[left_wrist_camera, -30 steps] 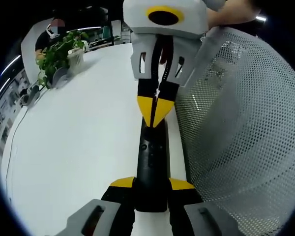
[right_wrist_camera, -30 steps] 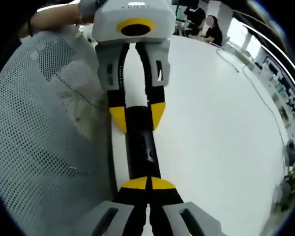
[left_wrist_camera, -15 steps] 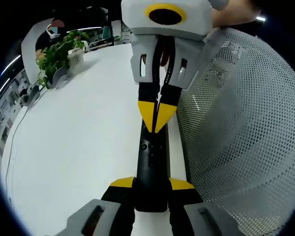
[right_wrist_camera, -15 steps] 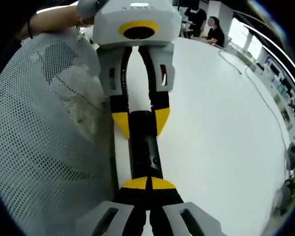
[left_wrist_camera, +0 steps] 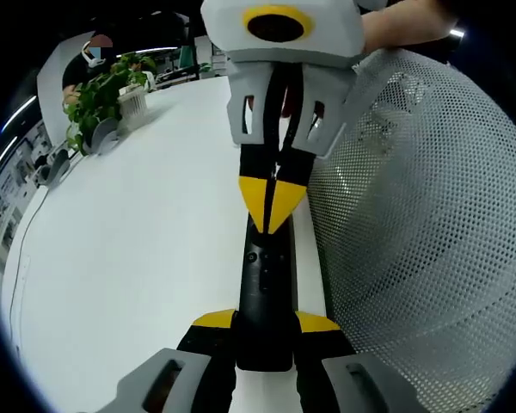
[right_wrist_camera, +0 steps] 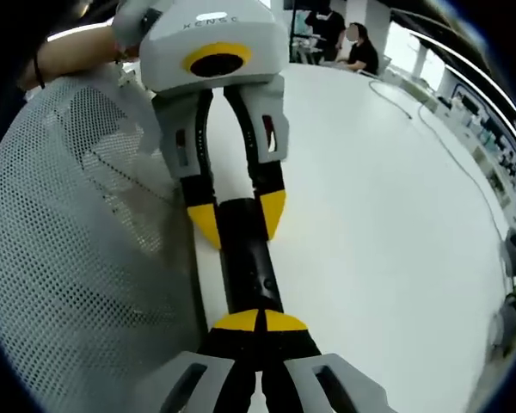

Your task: Press the specified remote control buttons in sequence, fully releasing each button before pressing the next.

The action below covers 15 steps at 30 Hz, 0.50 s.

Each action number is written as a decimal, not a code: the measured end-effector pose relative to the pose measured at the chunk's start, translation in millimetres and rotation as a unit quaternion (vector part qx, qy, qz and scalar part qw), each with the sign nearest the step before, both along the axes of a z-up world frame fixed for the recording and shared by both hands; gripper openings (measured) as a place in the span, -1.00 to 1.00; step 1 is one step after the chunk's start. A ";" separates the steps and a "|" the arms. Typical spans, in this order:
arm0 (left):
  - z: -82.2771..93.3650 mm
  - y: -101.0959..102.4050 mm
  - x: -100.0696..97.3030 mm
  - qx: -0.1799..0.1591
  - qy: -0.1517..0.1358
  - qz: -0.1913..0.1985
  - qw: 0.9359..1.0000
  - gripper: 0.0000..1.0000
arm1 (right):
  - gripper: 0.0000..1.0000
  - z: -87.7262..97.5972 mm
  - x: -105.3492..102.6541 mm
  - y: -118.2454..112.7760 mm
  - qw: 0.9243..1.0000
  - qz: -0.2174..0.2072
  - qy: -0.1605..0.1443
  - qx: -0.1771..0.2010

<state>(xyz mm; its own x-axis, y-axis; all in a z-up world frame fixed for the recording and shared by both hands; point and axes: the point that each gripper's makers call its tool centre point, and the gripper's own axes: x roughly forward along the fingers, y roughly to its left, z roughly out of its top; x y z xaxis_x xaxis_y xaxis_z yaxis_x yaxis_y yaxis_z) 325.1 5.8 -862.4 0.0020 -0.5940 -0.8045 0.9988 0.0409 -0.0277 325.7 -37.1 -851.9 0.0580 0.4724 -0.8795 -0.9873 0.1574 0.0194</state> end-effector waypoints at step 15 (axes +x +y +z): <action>0.0 0.3 -0.1 0.001 0.000 -0.001 1.000 -0.51 | -1.00 -2.9 0.3 5.4 0.999 0.031 -0.024 -0.021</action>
<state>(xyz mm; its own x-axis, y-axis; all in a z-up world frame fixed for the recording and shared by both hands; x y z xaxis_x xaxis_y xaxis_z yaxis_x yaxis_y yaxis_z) 324.9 6.1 -862.4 0.0008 -0.5931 -0.8051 0.9988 0.0397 -0.0283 326.0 -31.8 -854.8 0.0721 0.4385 -0.8958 -0.9948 0.0964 -0.0329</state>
